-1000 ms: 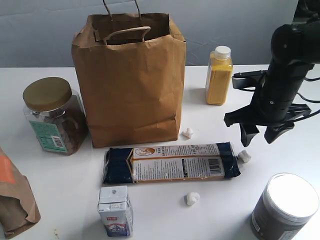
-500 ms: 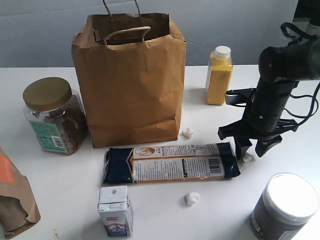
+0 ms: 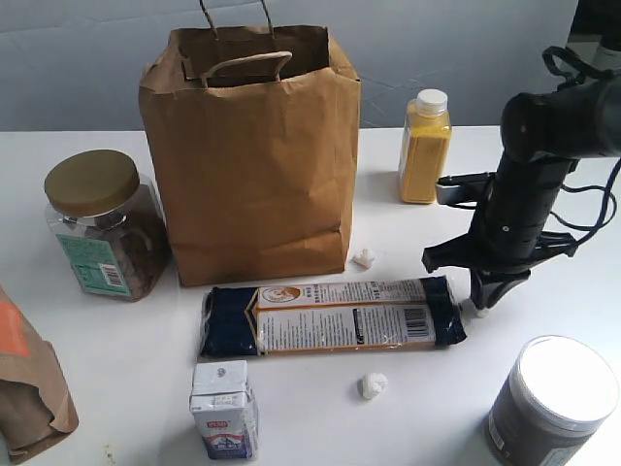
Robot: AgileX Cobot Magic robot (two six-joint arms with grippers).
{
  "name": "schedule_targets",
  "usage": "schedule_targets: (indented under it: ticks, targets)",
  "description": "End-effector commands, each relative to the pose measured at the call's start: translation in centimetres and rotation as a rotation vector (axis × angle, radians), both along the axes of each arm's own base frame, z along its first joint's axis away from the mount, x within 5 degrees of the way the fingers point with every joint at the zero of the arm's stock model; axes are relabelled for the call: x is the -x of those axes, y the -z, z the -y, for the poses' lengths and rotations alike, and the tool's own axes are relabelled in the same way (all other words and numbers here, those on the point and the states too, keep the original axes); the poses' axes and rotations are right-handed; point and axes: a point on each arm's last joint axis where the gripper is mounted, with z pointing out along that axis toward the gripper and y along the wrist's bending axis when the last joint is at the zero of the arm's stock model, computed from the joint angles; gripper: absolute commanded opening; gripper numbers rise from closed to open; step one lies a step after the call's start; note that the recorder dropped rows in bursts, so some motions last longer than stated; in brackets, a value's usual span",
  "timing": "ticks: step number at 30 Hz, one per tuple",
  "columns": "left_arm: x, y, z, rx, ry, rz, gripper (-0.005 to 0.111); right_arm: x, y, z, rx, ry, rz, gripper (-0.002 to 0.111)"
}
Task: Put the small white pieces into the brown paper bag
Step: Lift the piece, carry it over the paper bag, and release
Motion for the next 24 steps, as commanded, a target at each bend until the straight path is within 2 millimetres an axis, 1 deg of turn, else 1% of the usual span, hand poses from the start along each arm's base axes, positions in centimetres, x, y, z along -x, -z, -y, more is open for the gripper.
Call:
schedule_targets:
  ticks: [1, 3, 6, 9, 11, 14, 16, 19, 22, 24]
  targets:
    - [0.0, 0.0, 0.1, 0.011, 0.007, 0.006, 0.0, -0.3, -1.9, 0.2, -0.045, 0.0, 0.074, 0.0]
    - [0.0, 0.0, 0.1, 0.011, 0.007, 0.006, 0.0, 0.1, -3.8, 0.4, -0.086, 0.002, 0.153, 0.0]
    - [0.0, 0.0, 0.1, 0.011, 0.007, 0.006, 0.0, 1.3, -6.6, 1.1, -0.15, 0.005, 0.277, 0.0]
    - [0.0, 0.0, 0.1, 0.011, 0.007, 0.006, 0.0, 3.0, -8.9, 1.8, -0.214, 0.001, 0.401, 0.0]
    - [0.0, 0.0, 0.1, 0.011, 0.007, 0.006, 0.0, 4.5, -10.4, 2.1, -0.26, -0.012, 0.485, 0.0]
    - [0.0, 0.0, 0.1, 0.011, 0.007, 0.006, 0.0, 7.1, -11.9, 1.9, -0.323, -0.057, 0.568, 0.0]
    - [0.0, 0.0, 0.1, 0.011, 0.007, 0.006, 0.0, 8.8, -12.8, 1.3, -0.365, -0.101, 0.603, 0.0]
    - [0.0, 0.0, 0.1, 0.011, 0.007, 0.006, 0.0, 11.4, -14.4, -0.2, -0.456, -0.172, 0.652, 0.0]
    - [0.0, 0.0, 0.1, 0.011, 0.007, 0.006, 0.0, 13.7, -15.4, -2.4, -0.565, -0.24, 0.679, 0.0]
    - [0.0, 0.0, 0.1, 0.011, 0.007, 0.006, 0.0, 15.2, -16.0, -4.2, -0.656, -0.281, 0.705, 0.0]
